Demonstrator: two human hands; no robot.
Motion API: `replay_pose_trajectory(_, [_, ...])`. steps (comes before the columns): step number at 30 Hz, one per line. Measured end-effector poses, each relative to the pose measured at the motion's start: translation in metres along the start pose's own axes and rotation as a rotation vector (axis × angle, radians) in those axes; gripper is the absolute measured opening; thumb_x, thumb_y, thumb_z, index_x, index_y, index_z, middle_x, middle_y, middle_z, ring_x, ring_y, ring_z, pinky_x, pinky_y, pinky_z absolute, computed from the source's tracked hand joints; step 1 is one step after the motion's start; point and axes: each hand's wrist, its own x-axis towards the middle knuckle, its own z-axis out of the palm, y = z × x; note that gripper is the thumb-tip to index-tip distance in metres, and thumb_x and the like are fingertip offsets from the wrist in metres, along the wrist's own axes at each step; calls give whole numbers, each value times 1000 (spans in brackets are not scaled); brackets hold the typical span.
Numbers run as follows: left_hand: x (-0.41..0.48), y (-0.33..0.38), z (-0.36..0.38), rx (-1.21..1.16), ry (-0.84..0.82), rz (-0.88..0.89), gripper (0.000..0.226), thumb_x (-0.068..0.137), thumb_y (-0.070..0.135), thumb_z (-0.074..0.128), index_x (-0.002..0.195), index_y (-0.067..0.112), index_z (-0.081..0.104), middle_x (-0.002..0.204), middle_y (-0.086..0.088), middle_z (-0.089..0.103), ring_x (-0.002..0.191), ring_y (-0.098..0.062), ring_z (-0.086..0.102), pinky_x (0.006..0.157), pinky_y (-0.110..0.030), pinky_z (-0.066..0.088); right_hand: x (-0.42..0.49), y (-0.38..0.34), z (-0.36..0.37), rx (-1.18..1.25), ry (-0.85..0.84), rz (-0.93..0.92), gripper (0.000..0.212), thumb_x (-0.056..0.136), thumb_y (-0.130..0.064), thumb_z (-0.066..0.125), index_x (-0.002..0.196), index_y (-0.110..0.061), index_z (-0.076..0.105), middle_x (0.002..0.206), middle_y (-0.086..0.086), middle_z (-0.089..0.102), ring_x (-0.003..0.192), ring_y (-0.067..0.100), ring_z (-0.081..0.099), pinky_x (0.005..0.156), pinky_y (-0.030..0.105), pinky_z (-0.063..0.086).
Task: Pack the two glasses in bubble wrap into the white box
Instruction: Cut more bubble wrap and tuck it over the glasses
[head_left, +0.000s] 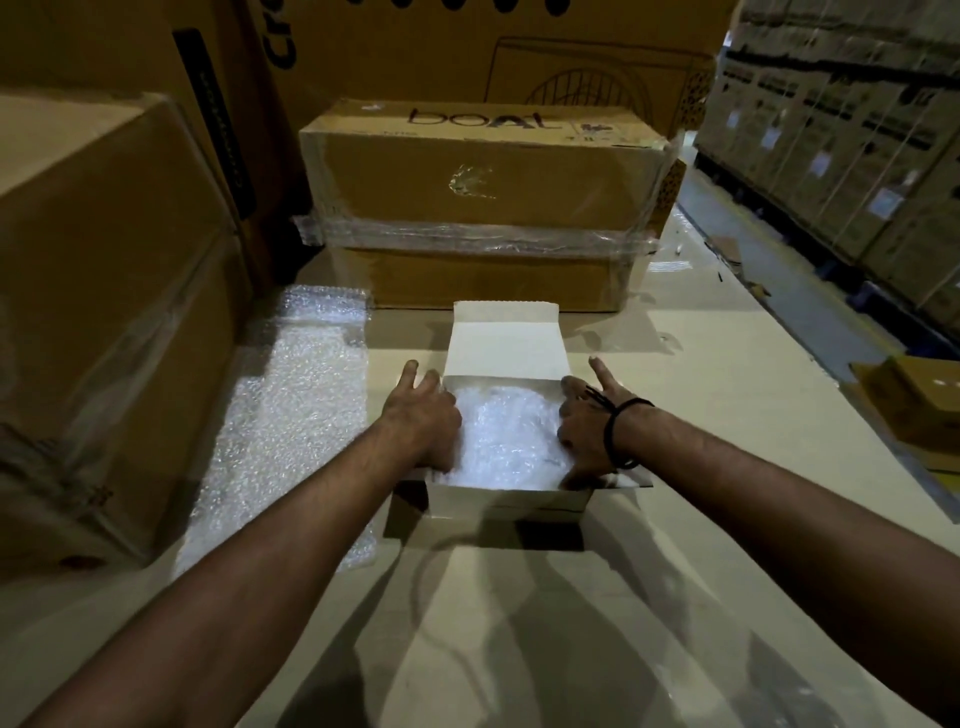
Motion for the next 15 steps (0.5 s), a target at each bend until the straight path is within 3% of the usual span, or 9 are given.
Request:
replay_pose_trajectory(2, [-4,-6,-1,-100,-7,19,40,81,49,65,116,29,65,147,0,43,145,-30,17,115,-58,0,-7,3,-3,55,-15,-5,72,70,-83,40,111,-30,66,138,1,48,145,28,8,108,62,-15])
replay_pose_trajectory(4, [-10,-15,-4,-298,15,24,36,80,37,68,114,33,61,153,0,36,148,-25,12,116,-55,-3,-14,8,-12,184,57,-25,82,66,-83,50,131,-32,50,143,-1,43,141,24,25,116,53,7])
replay_pose_trajectory(6, [-13,-20,-6,-433,82,38,49,75,27,70,120,31,50,151,0,38,148,-21,13,116,-52,-3,-17,11,-20,312,176,-75,94,61,-79,61,139,-33,36,147,-2,37,133,22,36,112,43,28])
replay_pose_trajectory(7, [-13,-19,-7,-454,97,52,61,71,27,71,126,30,45,151,0,38,147,-20,13,116,-52,-3,-17,10,-24,344,203,-103,98,60,-77,65,140,-33,33,149,-2,33,133,23,37,110,41,32])
replay_pose_trajectory(10, [-7,-11,-12,-359,16,72,97,68,34,74,149,30,23,158,0,25,148,-22,8,116,-54,-6,-2,0,-22,367,187,-135,107,57,-72,71,144,-29,25,152,2,26,134,26,36,110,39,33])
replay_pose_trajectory(15, [13,3,-6,-166,-47,9,105,71,30,70,154,27,6,163,-4,14,149,-30,-7,116,-55,-10,22,-11,-7,424,168,-126,112,55,-73,69,145,-29,19,153,5,27,136,26,35,113,44,25])
